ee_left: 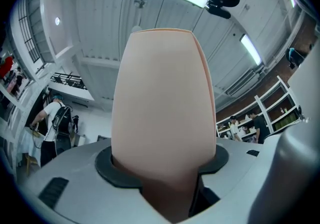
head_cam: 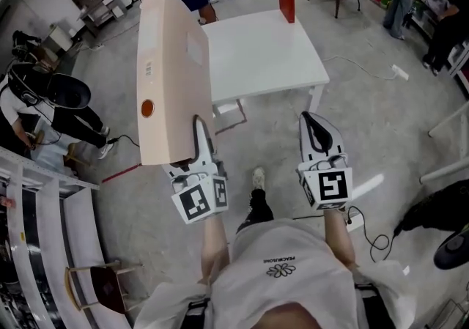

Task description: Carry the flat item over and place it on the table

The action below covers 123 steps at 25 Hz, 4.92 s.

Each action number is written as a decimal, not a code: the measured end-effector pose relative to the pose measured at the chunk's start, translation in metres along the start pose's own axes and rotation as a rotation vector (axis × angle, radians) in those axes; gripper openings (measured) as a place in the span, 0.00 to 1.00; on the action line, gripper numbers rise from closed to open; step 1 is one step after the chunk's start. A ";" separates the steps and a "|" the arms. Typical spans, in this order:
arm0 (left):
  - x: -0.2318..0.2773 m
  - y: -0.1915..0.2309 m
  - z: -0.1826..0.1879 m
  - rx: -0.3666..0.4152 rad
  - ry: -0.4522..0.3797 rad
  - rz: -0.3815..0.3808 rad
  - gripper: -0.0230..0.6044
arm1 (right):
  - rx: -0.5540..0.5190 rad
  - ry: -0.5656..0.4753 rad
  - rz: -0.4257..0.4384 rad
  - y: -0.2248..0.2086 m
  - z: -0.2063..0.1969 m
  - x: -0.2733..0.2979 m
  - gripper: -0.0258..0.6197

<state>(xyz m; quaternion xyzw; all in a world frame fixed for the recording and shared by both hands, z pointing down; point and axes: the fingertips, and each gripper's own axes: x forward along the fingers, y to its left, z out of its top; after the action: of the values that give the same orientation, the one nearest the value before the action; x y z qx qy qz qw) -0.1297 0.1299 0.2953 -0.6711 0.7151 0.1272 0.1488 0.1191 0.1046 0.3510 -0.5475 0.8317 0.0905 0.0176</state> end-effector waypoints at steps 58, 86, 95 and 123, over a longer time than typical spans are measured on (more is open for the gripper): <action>0.341 0.071 -0.156 0.033 0.073 0.077 0.50 | -0.085 -0.017 -0.048 -0.058 -0.033 0.409 0.06; 0.389 0.033 -0.163 1.052 0.127 -0.106 0.50 | -0.131 0.008 -0.110 -0.071 -0.034 0.388 0.06; 0.384 0.011 -0.200 1.224 0.199 -0.241 0.50 | -0.211 -0.011 -0.101 -0.077 -0.032 0.385 0.06; 0.390 -0.005 -0.265 1.339 0.411 -0.490 0.50 | -0.186 0.026 -0.089 -0.085 -0.050 0.385 0.06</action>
<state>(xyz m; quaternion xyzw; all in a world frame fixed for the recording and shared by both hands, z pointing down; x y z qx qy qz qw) -0.1577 -0.3311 0.3903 -0.5875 0.4827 -0.5010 0.4134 0.0463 -0.2859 0.3394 -0.5843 0.7948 0.1591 -0.0401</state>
